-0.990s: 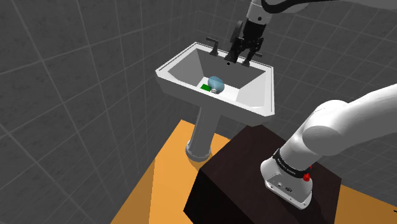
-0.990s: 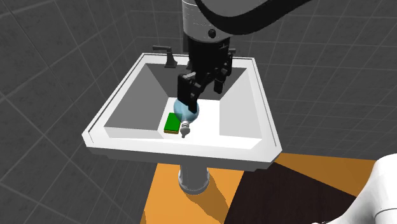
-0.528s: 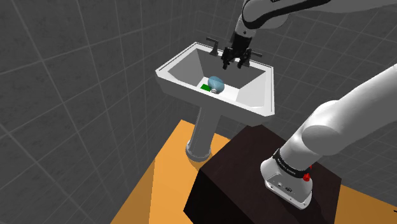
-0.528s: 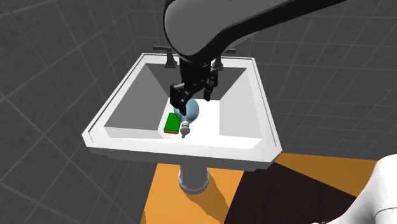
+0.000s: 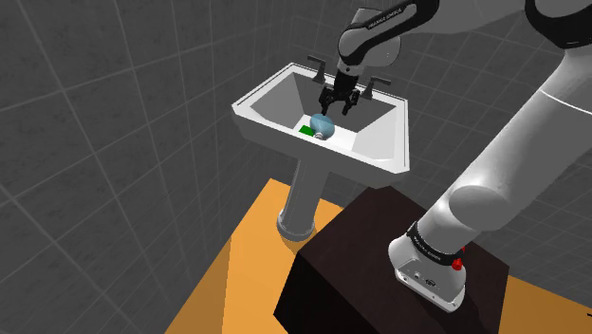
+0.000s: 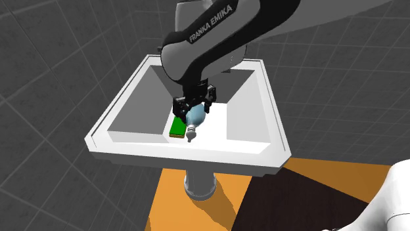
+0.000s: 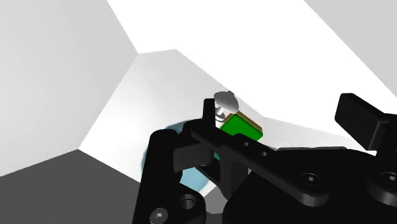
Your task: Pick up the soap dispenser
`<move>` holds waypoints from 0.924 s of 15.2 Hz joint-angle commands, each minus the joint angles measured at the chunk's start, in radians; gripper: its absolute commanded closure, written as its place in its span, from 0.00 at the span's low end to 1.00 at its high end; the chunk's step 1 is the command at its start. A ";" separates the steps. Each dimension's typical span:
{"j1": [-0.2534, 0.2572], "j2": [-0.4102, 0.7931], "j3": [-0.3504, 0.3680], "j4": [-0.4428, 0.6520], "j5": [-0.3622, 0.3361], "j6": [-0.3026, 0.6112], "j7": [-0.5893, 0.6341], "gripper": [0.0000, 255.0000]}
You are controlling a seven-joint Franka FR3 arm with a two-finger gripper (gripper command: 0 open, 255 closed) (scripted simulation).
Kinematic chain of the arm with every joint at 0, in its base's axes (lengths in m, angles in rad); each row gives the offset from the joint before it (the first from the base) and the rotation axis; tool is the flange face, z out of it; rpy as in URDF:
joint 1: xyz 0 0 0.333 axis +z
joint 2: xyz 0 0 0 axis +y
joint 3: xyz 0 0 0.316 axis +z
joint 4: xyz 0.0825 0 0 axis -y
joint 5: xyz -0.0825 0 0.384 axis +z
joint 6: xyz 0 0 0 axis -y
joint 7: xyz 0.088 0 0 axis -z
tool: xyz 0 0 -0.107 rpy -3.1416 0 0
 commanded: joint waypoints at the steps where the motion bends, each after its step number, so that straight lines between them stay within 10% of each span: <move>1: -0.013 0.084 -0.011 0.048 0.041 0.027 -0.025 0.00; 14: -0.124 0.518 0.022 0.319 0.255 0.134 -0.109 0.00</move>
